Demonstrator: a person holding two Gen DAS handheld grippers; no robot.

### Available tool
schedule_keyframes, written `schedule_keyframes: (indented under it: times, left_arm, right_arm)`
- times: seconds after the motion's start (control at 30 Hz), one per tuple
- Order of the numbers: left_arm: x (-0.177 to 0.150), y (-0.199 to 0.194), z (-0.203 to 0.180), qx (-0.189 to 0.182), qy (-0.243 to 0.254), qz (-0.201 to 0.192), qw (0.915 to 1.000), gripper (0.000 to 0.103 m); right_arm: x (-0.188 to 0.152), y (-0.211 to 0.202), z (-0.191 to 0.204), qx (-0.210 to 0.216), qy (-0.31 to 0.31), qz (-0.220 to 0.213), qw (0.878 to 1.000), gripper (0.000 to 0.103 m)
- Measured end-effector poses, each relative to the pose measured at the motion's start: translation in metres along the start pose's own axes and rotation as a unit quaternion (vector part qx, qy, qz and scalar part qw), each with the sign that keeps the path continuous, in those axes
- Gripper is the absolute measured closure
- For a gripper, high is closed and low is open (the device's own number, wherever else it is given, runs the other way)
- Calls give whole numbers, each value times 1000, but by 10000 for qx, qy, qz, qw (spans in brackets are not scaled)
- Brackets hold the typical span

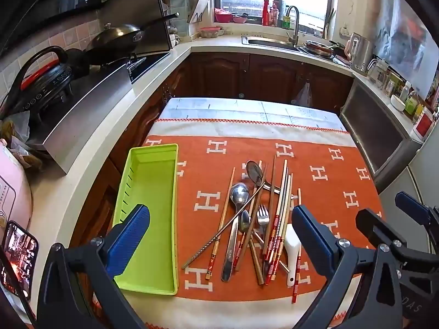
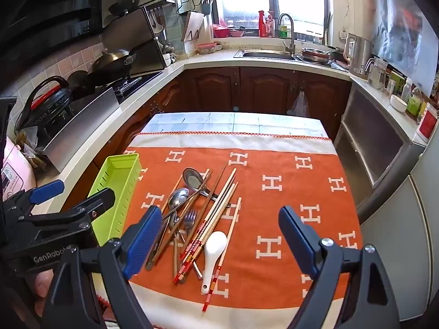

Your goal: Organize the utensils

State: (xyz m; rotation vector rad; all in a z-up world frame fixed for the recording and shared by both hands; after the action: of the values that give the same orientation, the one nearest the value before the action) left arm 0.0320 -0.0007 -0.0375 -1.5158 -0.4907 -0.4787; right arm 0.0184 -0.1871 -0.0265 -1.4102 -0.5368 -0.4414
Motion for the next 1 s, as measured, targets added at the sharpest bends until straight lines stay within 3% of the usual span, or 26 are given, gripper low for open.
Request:
schedule_keyframes:
  times: [0.1,0.43,1.0]
  left_arm:
    - [0,2,-2,64,31,190,9998,2]
    - [-2,3,4,-144,-174,182,9996,1]
    - [-5,8,-4,-44,-59,345,9994,1]
  right_arm:
    - [0,-1,-2,-62,-13,-47,10000,15]
    - [-3,2,-1,19,-36,15,10000,15]
    - [-7,2,-4,1,2,102,9999,15]
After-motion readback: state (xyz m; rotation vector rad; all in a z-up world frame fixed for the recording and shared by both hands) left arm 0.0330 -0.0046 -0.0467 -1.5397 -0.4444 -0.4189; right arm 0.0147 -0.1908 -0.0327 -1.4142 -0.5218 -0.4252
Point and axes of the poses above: each gripper's, at about its wrist camera, not at the fingertips, and y roughly the way its jaws point, z to its left, x to its top, the point moved 5 cm from there along y, roughly the way its jaws point, and after that the axes turned 6 degrees about z, right-handed, at the moved point
